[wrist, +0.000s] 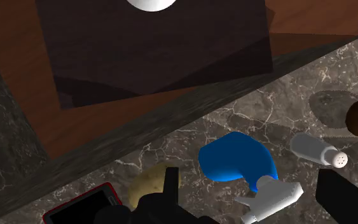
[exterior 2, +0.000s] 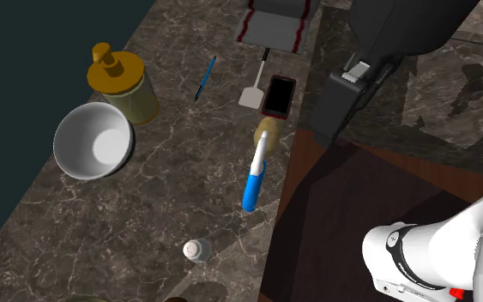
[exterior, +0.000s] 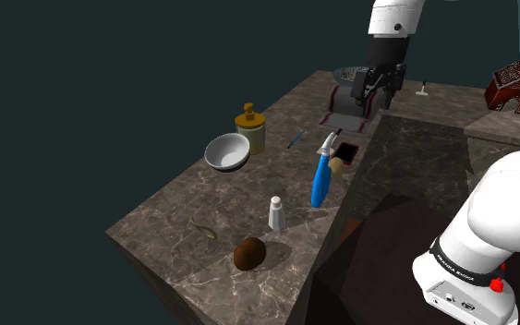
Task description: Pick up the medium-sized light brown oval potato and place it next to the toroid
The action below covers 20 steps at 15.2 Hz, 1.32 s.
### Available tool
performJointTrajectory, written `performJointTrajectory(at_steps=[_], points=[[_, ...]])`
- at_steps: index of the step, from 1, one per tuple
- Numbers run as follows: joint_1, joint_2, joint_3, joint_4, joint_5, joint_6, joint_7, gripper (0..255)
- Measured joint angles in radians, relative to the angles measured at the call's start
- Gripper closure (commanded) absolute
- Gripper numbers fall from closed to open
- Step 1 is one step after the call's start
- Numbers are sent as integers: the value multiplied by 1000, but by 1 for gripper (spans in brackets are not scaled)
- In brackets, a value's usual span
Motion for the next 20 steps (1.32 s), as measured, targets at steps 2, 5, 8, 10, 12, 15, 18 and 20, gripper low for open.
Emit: performJointTrajectory(at_steps=[2,5,8,10,12,15,18,20], points=[[-5,1,8,-15,3,19,17,0],[-34,25,35,-79,6,117,98,0],[-68,62,69,-144,10,232,196,0],[-89,106,97,-175,14,316,268,0],[-110,149,123,-208,15,401,341,0],[-150,225,152,-248,6,527,443,0],[-192,317,181,-266,-12,647,553,0],[-221,380,202,-277,-30,725,634,0]])
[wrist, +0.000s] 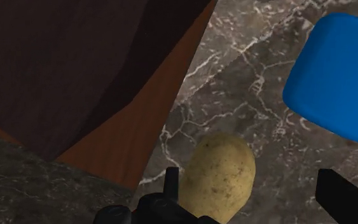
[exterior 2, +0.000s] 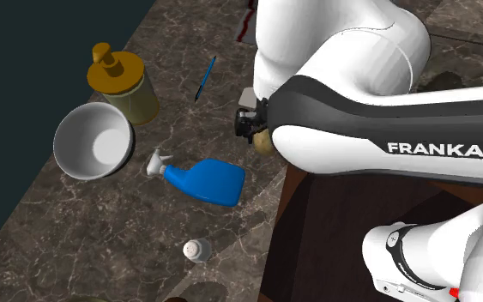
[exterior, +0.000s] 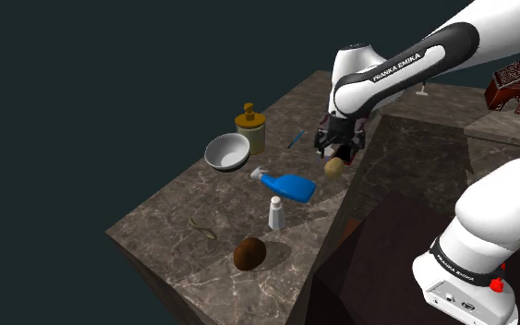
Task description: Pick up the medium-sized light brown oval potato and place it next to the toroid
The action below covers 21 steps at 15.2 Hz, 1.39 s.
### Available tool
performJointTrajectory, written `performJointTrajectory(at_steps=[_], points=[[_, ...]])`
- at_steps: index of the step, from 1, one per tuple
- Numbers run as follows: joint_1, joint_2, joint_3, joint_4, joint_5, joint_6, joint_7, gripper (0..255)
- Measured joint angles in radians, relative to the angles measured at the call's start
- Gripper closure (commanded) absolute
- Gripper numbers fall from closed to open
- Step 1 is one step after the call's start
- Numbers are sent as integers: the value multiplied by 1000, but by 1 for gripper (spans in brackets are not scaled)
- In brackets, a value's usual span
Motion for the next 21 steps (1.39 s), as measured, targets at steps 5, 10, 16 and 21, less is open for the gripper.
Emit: performJointTrajectory(at_steps=[5,10,16,21], points=[[-69,153,30,-2,-68,161,174,0],[-81,221,37,-20,-93,247,208,0],[-87,259,37,-27,-109,291,217,0],[-87,259,37,-26,-109,291,218,255]])
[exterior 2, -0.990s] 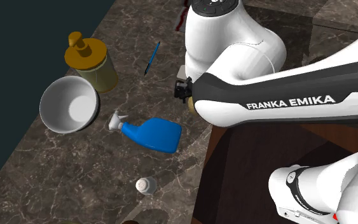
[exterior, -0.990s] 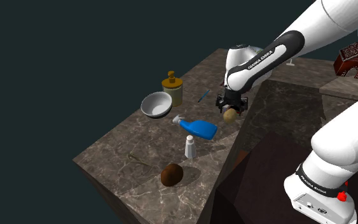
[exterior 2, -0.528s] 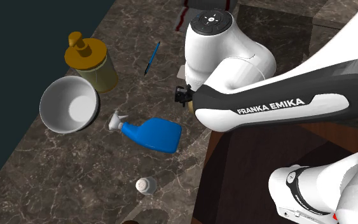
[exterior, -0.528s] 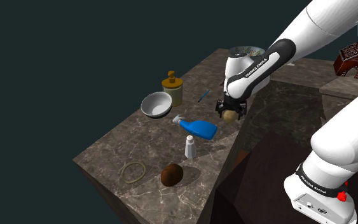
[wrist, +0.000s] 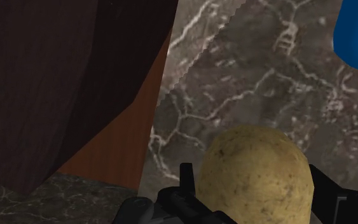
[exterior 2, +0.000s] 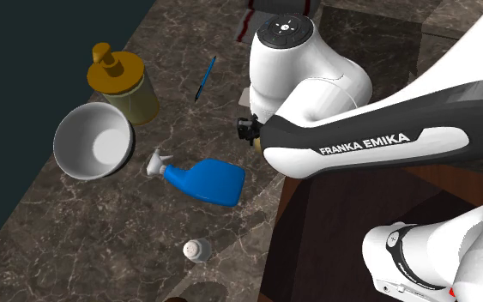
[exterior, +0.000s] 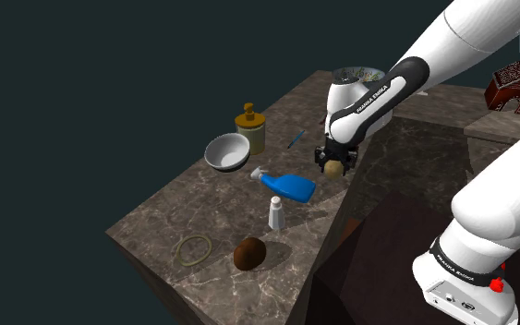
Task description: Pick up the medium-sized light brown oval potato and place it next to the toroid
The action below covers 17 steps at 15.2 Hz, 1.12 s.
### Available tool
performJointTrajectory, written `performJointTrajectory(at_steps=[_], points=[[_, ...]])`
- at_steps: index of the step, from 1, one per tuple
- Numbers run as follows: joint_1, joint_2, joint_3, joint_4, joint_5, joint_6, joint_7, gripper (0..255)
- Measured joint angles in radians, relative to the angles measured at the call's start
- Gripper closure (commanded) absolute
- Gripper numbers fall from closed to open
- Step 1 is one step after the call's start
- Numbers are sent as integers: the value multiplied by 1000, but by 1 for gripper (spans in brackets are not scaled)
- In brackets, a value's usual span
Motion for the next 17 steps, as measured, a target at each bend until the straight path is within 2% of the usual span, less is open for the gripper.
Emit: performJointTrajectory(at_steps=[8,17], points=[[0,0,0,0,0,0,0,255],[12,-102,-7,28,37,-128,-30,255]])
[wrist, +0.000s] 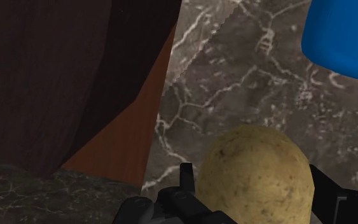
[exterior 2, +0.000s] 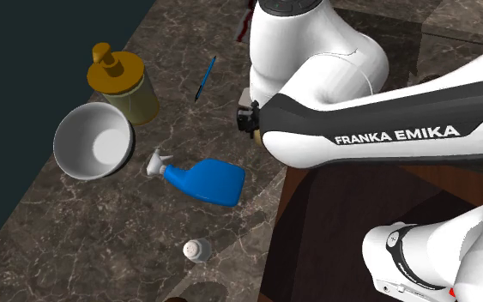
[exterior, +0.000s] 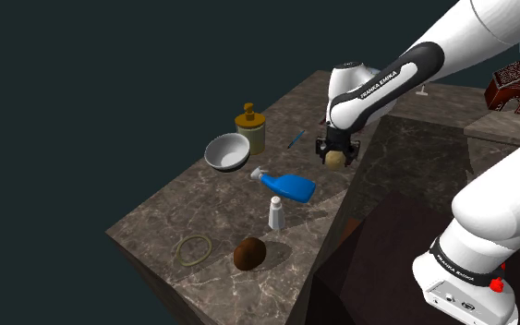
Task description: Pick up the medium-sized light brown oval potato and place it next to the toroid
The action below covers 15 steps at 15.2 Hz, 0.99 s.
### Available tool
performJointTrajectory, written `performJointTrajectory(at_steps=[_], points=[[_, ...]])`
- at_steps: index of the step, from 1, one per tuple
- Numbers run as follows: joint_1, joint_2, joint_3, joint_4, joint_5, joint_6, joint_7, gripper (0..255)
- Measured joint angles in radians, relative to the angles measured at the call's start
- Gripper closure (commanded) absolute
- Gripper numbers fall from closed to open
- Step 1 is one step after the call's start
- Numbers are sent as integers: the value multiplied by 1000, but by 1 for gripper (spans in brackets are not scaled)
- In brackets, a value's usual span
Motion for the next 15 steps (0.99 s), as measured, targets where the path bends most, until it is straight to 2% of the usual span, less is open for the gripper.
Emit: performJointTrajectory(at_steps=[15], points=[[11,-151,-20,91,29,-240,-35,255]])
